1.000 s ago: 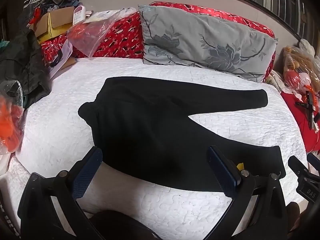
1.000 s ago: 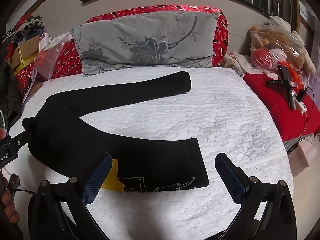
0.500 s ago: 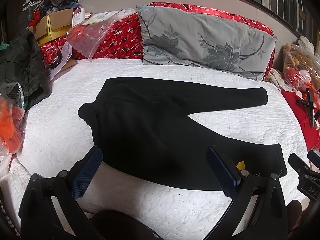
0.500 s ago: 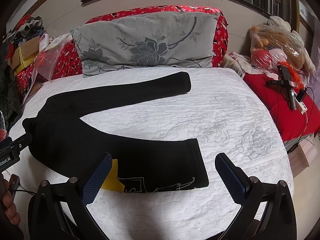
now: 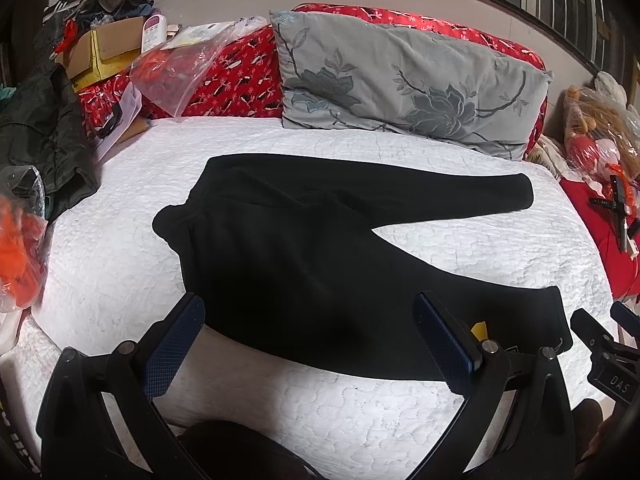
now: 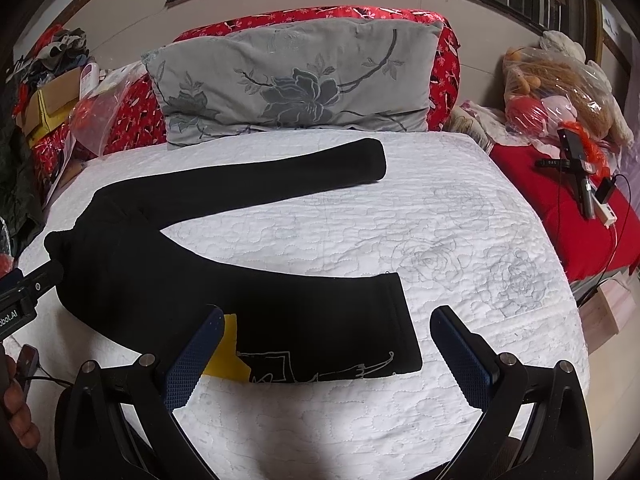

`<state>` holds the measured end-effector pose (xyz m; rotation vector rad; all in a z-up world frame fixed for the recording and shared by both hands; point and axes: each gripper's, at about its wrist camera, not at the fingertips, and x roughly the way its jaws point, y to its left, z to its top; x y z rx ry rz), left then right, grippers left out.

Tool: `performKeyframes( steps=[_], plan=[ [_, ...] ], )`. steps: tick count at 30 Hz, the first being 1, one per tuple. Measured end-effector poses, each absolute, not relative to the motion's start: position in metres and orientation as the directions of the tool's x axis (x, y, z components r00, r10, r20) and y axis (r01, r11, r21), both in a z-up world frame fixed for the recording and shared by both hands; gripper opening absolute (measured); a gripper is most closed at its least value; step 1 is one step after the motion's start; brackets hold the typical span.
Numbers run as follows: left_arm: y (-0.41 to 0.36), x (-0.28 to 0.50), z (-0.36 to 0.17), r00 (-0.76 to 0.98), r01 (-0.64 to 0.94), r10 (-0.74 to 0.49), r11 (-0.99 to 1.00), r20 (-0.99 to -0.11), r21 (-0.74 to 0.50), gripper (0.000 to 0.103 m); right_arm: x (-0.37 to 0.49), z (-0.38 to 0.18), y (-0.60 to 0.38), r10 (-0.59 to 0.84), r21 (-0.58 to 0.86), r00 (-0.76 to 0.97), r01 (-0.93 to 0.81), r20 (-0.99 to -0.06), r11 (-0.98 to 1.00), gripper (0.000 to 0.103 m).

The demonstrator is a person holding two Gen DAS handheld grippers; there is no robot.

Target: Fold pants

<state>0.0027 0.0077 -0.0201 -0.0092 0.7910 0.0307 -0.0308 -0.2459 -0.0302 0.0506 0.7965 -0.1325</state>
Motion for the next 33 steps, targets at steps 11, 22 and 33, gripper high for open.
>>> performKeyframes(
  steps=[11, 22, 33],
  plan=[
    [0.003, 0.006, -0.022, 0.687, -0.018, 0.013, 1.000, -0.727, 0.001, 0.103, -0.028, -0.035, -0.247, -0.095, -0.002, 0.683, 0.136, -0.725, 0.991, 0.103],
    [0.002, 0.006, -0.023, 0.687, -0.013, 0.011, 1.000, -0.726, 0.003, 0.103, -0.027, -0.038, -0.248, -0.093, 0.001, 0.677, 0.137, -0.730, 0.991, 0.103],
    [0.001, 0.007, -0.024, 0.681, -0.009, 0.010, 1.000, -0.733, 0.005, 0.103, -0.025, -0.042, -0.249, -0.090, 0.006, 0.671, 0.139, -0.736, 0.990, 0.103]
  ],
)
